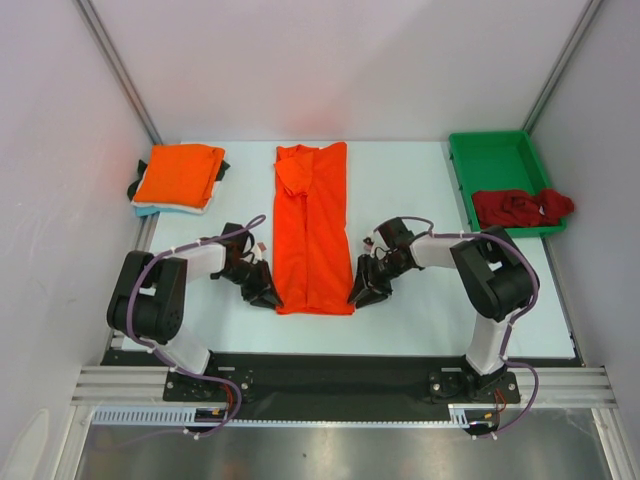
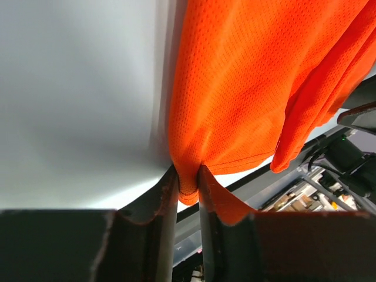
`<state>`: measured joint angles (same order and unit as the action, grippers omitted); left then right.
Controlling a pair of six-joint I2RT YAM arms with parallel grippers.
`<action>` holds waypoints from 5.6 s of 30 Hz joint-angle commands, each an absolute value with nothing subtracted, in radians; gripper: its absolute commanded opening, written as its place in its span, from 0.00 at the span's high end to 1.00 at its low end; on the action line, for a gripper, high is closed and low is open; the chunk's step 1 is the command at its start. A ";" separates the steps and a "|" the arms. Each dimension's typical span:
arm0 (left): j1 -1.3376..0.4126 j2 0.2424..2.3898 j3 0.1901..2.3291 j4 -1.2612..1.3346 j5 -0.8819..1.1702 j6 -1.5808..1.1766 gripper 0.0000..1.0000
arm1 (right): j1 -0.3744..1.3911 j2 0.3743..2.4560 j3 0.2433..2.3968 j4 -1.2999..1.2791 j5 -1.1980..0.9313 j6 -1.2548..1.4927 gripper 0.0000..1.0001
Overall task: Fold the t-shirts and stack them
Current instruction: Fold the tshirt
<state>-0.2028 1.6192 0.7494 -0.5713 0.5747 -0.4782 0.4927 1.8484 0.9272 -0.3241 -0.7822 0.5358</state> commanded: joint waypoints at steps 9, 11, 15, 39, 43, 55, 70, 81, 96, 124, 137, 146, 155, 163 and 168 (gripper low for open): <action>-0.224 1.585 0.746 -0.558 0.558 -0.465 0.99 | 0.534 1.905 0.919 -0.287 -0.738 0.512 0.83; -0.224 1.568 0.746 -0.563 0.551 -0.460 1.00 | 0.535 1.899 0.917 -0.255 -0.752 0.505 0.90; -0.219 1.533 0.759 -0.571 0.532 -0.436 1.00 | 0.532 1.868 0.917 -0.235 -0.738 0.492 1.00; -0.152 1.575 1.195 -0.643 0.411 -0.290 1.00 | 0.390 1.739 1.222 -0.319 -0.742 0.353 1.00; -0.150 1.646 1.294 -0.638 0.403 -0.284 1.00 | 0.385 1.813 1.331 -0.330 -0.744 0.336 1.00; -0.112 1.946 1.598 -0.607 0.333 -0.259 1.00 | 0.330 2.086 1.638 -0.347 -0.712 0.264 1.00; -0.066 1.901 1.489 -0.658 0.458 -0.201 0.31 | 0.267 1.947 1.427 -0.434 -0.761 0.187 0.31; -0.066 1.967 1.367 -0.617 0.531 -0.230 0.28 | 0.351 2.077 1.367 -0.296 -0.822 0.336 0.34; -0.066 2.039 1.368 -0.627 0.572 -0.222 0.51 | 0.377 2.175 1.413 -0.270 -0.824 0.382 0.45; -0.080 1.846 1.270 -0.584 0.655 -0.281 1.00 | 0.327 1.959 1.456 -0.405 -0.799 0.262 1.00; -0.115 1.645 1.178 -0.563 0.698 -0.316 1.00 | 0.299 1.773 1.345 -0.456 -0.822 0.239 1.00; -0.127 1.626 1.153 -0.531 0.675 -0.313 0.99 | 0.314 1.825 1.350 -0.405 -0.818 0.238 1.00; -0.083 1.894 1.619 -0.560 0.608 -0.272 1.00 | 0.265 2.118 1.847 -0.397 -0.810 0.235 1.00; -0.132 2.261 2.152 -0.538 0.232 -0.172 0.26 | 0.264 2.413 2.195 -0.276 -0.714 0.154 0.28; -0.114 2.194 2.047 -0.561 0.235 -0.192 0.19 | 0.270 2.300 2.125 -0.279 -0.727 0.120 0.26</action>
<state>-0.1173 2.2704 2.0727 -0.5491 0.2863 -0.2157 0.2573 2.4081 2.1227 -0.3241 -0.7265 0.1623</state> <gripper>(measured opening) 0.820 0.748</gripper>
